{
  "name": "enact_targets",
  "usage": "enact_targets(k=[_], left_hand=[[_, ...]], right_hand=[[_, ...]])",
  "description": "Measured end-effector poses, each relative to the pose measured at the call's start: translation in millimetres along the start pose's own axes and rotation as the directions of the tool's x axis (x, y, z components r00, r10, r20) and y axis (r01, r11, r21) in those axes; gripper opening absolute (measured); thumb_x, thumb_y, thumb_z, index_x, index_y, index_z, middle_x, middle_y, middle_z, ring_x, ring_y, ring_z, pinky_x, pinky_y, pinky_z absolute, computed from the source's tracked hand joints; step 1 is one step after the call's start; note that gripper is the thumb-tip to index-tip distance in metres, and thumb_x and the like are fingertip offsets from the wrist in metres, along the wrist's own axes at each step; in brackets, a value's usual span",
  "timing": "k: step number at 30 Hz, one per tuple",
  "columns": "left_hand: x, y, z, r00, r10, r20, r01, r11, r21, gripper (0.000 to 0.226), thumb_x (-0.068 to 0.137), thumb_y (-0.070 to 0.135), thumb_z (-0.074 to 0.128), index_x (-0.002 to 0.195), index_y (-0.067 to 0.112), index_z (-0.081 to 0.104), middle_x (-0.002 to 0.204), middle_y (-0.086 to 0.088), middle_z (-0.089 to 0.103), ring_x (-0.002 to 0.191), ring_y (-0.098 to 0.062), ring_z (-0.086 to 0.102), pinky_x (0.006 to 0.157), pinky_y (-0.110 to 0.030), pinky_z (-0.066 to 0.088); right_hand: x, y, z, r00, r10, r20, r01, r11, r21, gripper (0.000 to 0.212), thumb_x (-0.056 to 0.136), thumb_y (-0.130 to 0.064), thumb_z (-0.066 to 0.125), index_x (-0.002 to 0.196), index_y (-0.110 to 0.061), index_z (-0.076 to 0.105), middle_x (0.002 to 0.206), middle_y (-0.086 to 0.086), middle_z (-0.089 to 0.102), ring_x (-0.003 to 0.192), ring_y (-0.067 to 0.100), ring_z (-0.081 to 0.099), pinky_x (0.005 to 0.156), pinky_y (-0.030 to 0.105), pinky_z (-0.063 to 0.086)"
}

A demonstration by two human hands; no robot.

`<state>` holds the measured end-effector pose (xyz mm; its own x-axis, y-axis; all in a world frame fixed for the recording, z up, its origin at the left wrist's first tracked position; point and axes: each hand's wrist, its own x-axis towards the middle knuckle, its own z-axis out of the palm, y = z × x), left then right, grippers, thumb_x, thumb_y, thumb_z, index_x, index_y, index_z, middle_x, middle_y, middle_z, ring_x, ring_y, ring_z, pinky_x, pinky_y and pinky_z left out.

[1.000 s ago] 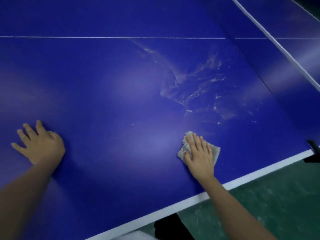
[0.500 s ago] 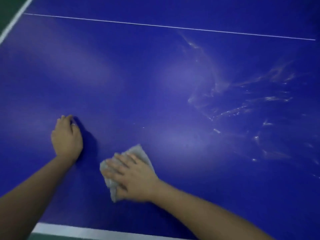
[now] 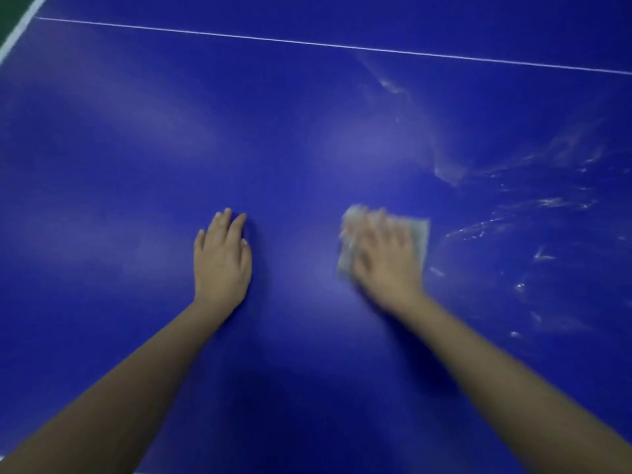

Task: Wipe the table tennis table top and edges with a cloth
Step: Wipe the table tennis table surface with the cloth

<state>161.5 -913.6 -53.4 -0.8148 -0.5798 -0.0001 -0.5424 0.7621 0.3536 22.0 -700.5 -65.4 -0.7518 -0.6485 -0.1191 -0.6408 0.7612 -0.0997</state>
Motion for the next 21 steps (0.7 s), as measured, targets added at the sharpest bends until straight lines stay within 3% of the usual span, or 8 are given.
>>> enact_targets(k=[3,6,8,11,14,16,18,21], left_hand=[[32,36,20,0.999,0.051,0.016,-0.051,0.999,-0.004,0.046,0.097,0.015,0.038,0.142,0.007,0.036,0.152,-0.014,0.027,0.142,-0.027,0.020,0.113,-0.046,0.014],[56,63,39,0.998,0.030,0.058,-0.032,0.999,0.033,0.051,0.098,0.023,0.031,0.147,0.013,0.024,0.156,-0.009,0.016,0.145,-0.023,0.009,0.114,-0.047,0.006],[60,66,48,0.997,0.032,0.073,-0.039,0.994,0.098,0.053,0.098,0.026,0.026,0.149,0.015,0.017,0.157,-0.008,0.012,0.145,-0.022,0.004,0.115,-0.048,0.003],[58,64,51,0.997,0.036,0.072,-0.044,0.992,0.119,0.054,0.097,0.028,0.023,0.149,0.017,0.016,0.157,-0.007,0.013,0.145,-0.021,0.005,0.115,-0.048,0.003],[58,64,52,0.997,0.033,0.063,-0.041,0.990,0.134,0.054,0.096,0.028,0.026,0.149,0.017,0.018,0.157,-0.006,0.015,0.145,-0.020,0.005,0.115,-0.048,0.004],[58,64,52,0.997,0.026,0.066,-0.035,0.991,0.133,0.054,0.096,0.027,0.029,0.149,0.017,0.019,0.157,-0.006,0.016,0.145,-0.020,0.006,0.116,-0.048,0.005],[58,64,52,0.997,0.019,0.071,-0.028,0.991,0.131,0.053,0.097,0.026,0.029,0.148,0.017,0.021,0.156,-0.006,0.017,0.145,-0.019,0.007,0.116,-0.048,0.005],[59,67,49,0.997,-0.001,0.080,-0.011,0.989,0.145,0.057,0.093,0.031,0.019,0.148,0.017,0.024,0.156,-0.006,0.019,0.145,-0.020,0.010,0.115,-0.048,0.007]], right_hand=[[-83,-28,9,0.911,-0.404,0.081,0.401,0.915,0.048,0.060,0.084,-0.039,0.038,0.142,-0.026,0.040,0.147,0.002,0.043,0.136,0.027,0.038,0.112,0.045,0.026],[-66,-1,5,0.882,-0.463,0.086,0.460,0.887,0.051,0.060,0.081,-0.040,0.041,0.140,-0.029,0.043,0.147,-0.001,0.043,0.134,0.024,0.042,0.110,0.042,0.025],[-21,29,-4,0.940,-0.338,0.042,0.339,0.941,-0.005,0.058,0.083,-0.038,0.037,0.139,-0.026,0.045,0.144,0.003,0.046,0.131,0.027,0.045,0.106,0.040,0.031],[56,92,-18,0.999,0.044,-0.007,-0.044,0.999,-0.030,0.060,0.089,-0.036,0.028,0.148,-0.024,0.029,0.154,0.005,0.029,0.141,0.028,0.027,0.112,0.039,0.017],[100,138,-29,0.890,0.452,-0.056,-0.448,0.891,0.076,0.056,0.096,-0.033,0.032,0.150,-0.024,0.022,0.158,0.005,0.019,0.145,0.028,0.014,0.116,0.042,0.010],[108,127,-27,0.814,0.576,-0.076,-0.567,0.816,0.115,0.057,0.097,-0.033,0.034,0.151,-0.022,0.019,0.158,0.007,0.015,0.145,0.029,0.012,0.116,0.044,0.010],[101,85,-17,0.891,0.444,-0.096,-0.438,0.895,0.079,0.061,0.095,-0.033,0.036,0.151,-0.021,0.015,0.158,0.010,0.016,0.144,0.033,0.016,0.114,0.046,0.014],[77,17,-6,0.993,-0.075,-0.093,0.080,0.996,0.050,0.062,0.086,-0.037,0.037,0.146,-0.023,0.034,0.151,0.007,0.036,0.137,0.031,0.034,0.112,0.046,0.026]])
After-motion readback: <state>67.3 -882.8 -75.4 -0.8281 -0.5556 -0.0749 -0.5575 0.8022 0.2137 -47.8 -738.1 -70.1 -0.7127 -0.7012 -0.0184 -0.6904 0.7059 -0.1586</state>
